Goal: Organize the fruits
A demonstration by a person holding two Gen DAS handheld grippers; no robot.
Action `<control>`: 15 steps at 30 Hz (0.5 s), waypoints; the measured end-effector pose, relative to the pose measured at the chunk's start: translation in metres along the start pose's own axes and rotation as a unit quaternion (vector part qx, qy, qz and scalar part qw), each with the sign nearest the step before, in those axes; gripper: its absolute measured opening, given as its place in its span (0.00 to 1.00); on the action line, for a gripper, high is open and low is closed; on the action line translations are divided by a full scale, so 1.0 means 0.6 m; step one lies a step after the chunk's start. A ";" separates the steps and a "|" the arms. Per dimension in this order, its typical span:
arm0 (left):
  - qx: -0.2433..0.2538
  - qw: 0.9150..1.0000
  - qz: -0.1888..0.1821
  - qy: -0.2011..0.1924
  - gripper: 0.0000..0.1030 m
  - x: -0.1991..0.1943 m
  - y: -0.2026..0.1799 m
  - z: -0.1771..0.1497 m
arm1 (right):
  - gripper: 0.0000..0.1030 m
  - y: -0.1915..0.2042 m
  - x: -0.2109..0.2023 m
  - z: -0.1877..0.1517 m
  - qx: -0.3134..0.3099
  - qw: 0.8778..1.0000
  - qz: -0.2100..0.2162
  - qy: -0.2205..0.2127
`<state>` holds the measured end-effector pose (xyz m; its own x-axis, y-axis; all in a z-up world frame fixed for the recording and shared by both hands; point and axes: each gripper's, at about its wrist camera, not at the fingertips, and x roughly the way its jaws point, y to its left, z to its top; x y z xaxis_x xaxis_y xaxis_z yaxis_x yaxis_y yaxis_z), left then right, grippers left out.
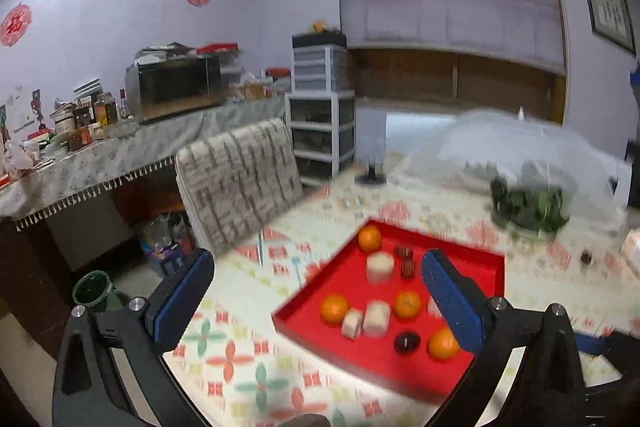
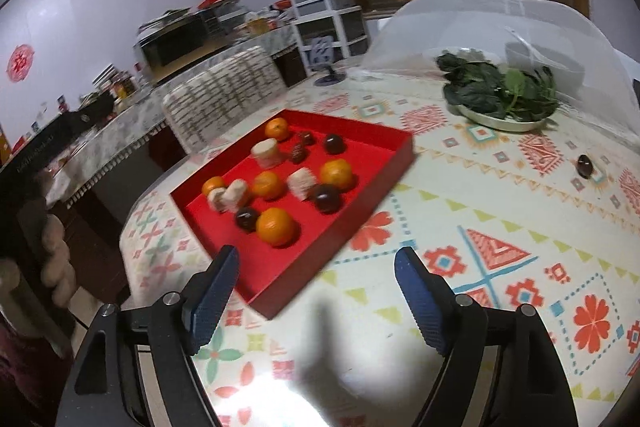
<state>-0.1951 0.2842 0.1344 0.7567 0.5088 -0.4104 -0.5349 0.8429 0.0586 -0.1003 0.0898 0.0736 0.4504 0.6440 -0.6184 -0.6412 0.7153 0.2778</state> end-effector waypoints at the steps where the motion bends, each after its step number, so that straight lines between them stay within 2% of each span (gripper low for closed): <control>1: 0.001 1.000 0.002 0.009 1.00 0.002 -0.004 -0.006 | 0.81 0.005 -0.001 -0.003 -0.005 1.000 -0.001 0.001; 4: -0.011 0.999 -0.013 0.032 1.00 0.001 -0.007 -0.020 | 0.82 0.017 -0.007 -0.013 -0.018 1.000 -0.003 0.003; 7: -0.013 0.999 -0.007 0.045 1.00 -0.003 -0.013 -0.028 | 0.83 0.026 -0.012 -0.019 -0.026 1.000 -0.004 0.005; 15: 0.011 0.999 0.012 0.043 1.00 -0.028 -0.045 -0.032 | 0.84 0.031 -0.027 -0.023 -0.031 0.999 -0.008 -0.001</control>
<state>-0.2006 0.2494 0.1226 0.7076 0.5131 -0.4859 -0.5443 0.8342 0.0884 -0.1281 0.0891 0.0785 0.4618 0.6333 -0.6210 -0.6716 0.7070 0.2216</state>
